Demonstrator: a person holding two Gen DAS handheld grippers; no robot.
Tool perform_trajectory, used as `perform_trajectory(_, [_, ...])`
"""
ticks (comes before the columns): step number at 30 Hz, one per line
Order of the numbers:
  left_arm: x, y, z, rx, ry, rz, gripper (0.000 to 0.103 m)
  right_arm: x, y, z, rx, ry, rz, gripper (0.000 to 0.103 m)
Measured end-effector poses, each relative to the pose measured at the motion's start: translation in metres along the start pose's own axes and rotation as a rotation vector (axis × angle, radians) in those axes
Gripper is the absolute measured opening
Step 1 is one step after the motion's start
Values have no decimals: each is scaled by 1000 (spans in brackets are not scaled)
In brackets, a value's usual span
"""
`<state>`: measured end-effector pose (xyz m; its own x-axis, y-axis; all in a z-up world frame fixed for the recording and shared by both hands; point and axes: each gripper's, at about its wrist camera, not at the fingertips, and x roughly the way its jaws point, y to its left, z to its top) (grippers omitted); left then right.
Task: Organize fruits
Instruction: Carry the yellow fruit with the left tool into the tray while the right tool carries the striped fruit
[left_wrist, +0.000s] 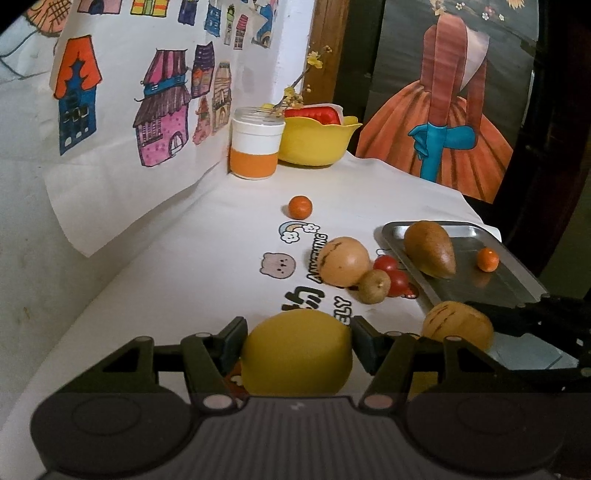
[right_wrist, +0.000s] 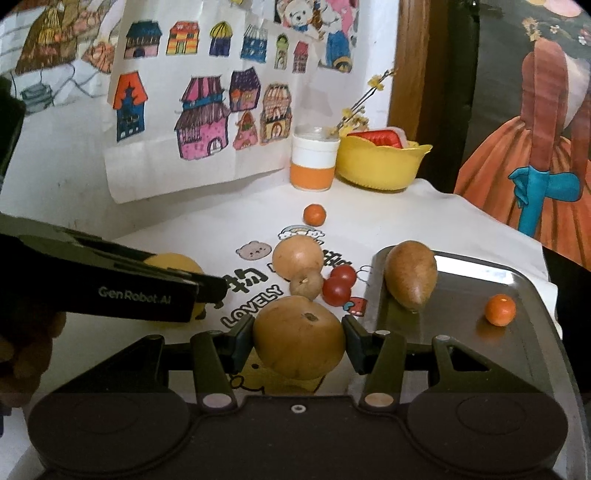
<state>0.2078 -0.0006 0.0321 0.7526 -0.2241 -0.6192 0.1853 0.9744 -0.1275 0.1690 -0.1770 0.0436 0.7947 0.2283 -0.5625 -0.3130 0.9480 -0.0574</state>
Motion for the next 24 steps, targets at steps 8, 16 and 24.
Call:
perform_trajectory(8, [1, -22, 0, 7, 0, -15, 64, -19, -19, -5, 33, -28, -34, 53])
perform_trajectory(16, [7, -47, 5, -1, -1, -57, 63, -33, -45, -12, 78, -50, -84, 53])
perform_trajectory(24, [14, -73, 12, -14, -5, -105, 63, -37, -72, -23, 118, -47, -129, 53])
